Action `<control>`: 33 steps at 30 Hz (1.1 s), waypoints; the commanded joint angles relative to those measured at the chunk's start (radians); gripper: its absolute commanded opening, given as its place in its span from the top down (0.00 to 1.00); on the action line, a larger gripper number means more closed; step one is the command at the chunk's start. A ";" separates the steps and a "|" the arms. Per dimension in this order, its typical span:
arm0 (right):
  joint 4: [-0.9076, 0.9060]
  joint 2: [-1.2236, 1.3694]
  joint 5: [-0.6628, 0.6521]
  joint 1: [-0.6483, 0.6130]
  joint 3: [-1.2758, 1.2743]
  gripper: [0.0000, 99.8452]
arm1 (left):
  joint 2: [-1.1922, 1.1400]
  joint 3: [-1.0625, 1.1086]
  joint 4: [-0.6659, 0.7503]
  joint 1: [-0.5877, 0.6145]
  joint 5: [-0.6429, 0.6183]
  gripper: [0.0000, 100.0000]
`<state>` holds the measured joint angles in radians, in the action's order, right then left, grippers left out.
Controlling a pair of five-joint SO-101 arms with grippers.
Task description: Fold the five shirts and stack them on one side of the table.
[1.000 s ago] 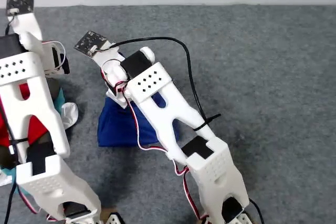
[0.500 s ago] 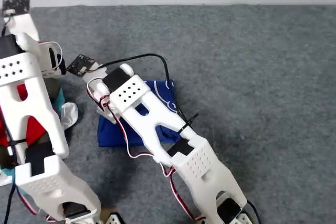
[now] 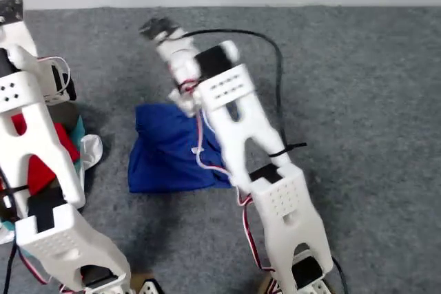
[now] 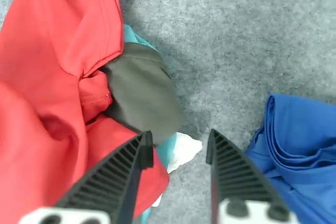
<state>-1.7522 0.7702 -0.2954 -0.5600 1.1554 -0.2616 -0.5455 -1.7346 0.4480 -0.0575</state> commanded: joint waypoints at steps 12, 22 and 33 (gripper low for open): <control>0.278 -0.074 -0.017 -0.013 -0.282 0.74 | 0.020 -0.012 -0.020 0.000 0.009 0.83; 0.367 -0.041 -0.017 0.056 -0.367 0.74 | 0.020 -0.012 -0.020 0.000 0.009 0.83; 0.268 -0.035 -0.017 -0.096 -0.367 0.74 | 0.020 -0.010 -0.020 0.000 0.009 0.83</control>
<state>-1.4530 0.7718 -0.3015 -0.6137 0.7856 -0.2616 -0.5455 -1.7346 0.4480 -0.0575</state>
